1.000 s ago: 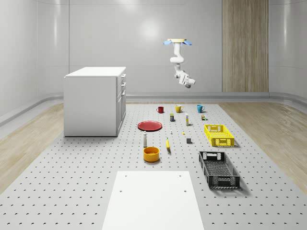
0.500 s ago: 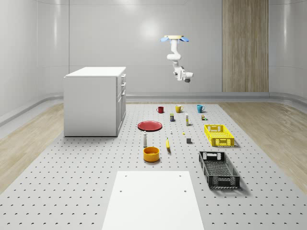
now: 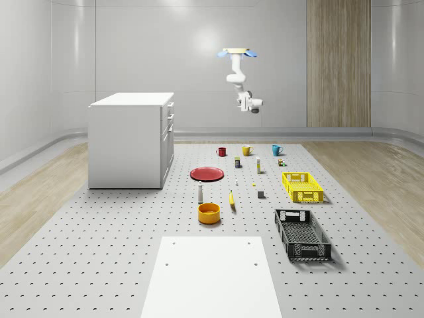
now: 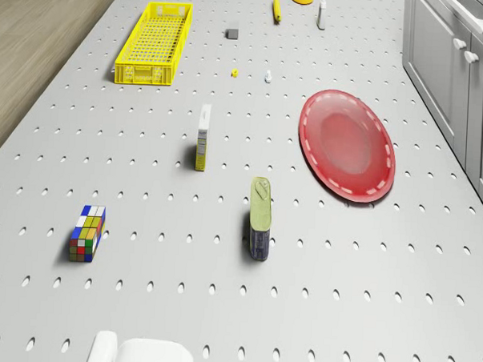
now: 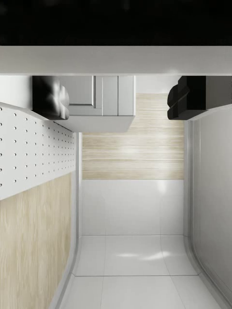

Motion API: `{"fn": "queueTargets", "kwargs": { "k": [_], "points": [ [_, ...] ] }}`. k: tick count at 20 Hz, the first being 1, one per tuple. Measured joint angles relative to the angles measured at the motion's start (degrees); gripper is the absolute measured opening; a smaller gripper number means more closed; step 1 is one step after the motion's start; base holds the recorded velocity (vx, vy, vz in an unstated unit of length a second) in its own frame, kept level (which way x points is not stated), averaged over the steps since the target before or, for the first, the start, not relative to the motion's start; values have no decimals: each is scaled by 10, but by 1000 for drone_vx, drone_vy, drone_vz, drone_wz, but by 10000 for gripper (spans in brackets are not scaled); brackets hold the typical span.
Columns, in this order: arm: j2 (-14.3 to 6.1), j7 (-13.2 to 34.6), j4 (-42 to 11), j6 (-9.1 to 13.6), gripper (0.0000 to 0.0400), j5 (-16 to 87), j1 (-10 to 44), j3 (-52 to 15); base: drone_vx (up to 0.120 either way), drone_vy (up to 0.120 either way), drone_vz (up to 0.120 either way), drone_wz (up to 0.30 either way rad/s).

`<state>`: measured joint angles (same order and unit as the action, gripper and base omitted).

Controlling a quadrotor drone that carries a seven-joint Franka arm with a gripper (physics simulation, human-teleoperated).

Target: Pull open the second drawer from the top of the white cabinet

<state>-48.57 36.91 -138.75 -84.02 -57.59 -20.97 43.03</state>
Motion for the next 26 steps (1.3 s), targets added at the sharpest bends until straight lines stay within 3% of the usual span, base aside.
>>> {"fn": "queueTargets", "kwargs": {
  "k": [26],
  "points": [
    [-67, 38, -10, -68, 300, 45, -81, 38, 120, -120, 0, 0]
  ]
}}
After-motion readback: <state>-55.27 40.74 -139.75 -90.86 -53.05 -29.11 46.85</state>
